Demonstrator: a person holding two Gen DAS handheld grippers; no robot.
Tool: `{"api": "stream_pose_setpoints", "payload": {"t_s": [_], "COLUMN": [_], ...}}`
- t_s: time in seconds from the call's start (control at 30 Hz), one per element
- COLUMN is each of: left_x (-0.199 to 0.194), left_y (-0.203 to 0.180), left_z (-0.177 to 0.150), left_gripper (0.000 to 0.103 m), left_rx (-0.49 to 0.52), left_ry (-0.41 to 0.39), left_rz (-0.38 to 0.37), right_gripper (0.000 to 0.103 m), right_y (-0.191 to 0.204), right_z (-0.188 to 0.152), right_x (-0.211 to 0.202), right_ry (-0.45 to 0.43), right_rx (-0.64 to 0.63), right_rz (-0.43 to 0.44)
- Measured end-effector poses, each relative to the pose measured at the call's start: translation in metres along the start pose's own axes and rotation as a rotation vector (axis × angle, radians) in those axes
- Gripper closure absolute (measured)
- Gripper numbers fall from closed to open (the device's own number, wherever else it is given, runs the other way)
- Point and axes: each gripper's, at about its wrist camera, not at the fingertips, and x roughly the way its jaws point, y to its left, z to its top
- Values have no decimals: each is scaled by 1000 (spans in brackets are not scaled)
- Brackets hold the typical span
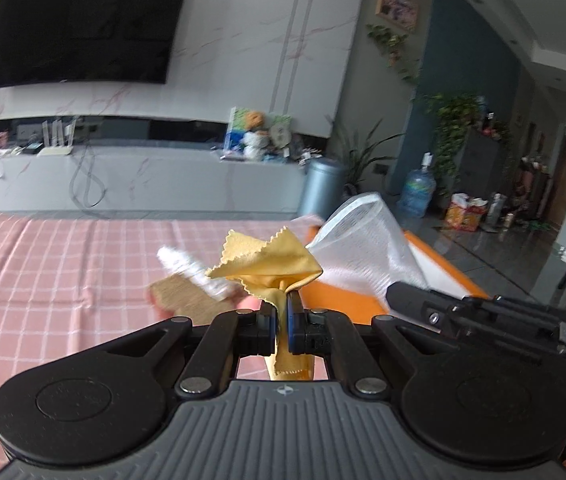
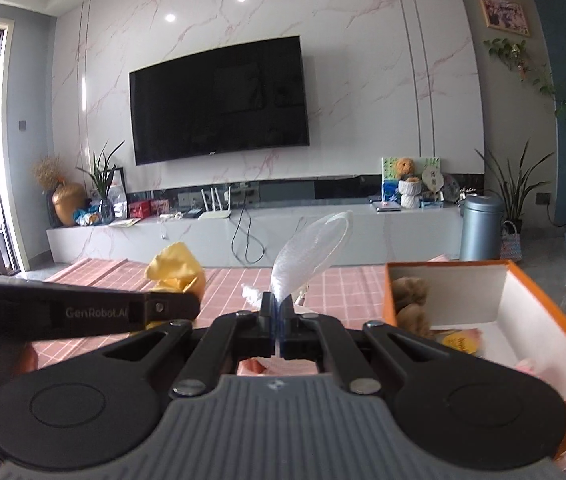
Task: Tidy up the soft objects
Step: 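Carry the yellow cloth and clear bag over the orange box with both grippers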
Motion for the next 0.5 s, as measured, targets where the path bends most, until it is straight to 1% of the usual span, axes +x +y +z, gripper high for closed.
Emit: {"api": "stream_pose_setpoints", "payload": {"t_s": [0.13, 0.3, 0.4, 0.5], "left_x": [4, 19, 34, 54], "left_y": [-23, -51, -69, -85], "left_z": [16, 34, 43, 49], "left_gripper": [98, 98, 98, 98], "left_rx": [25, 50, 82, 102], "left_ry": [-33, -51, -49, -30], "left_rz": [-66, -156, -192, -228], "right_gripper": [103, 103, 103, 103], "right_y": [-17, -40, -56, -74], "right_z": [7, 19, 25, 30], "right_x": [-14, -25, -30, -28], "right_ry": [-20, -26, -12, 13], "right_rx": [1, -22, -41, -37], "right_rz": [-24, -52, -67, -82]}}
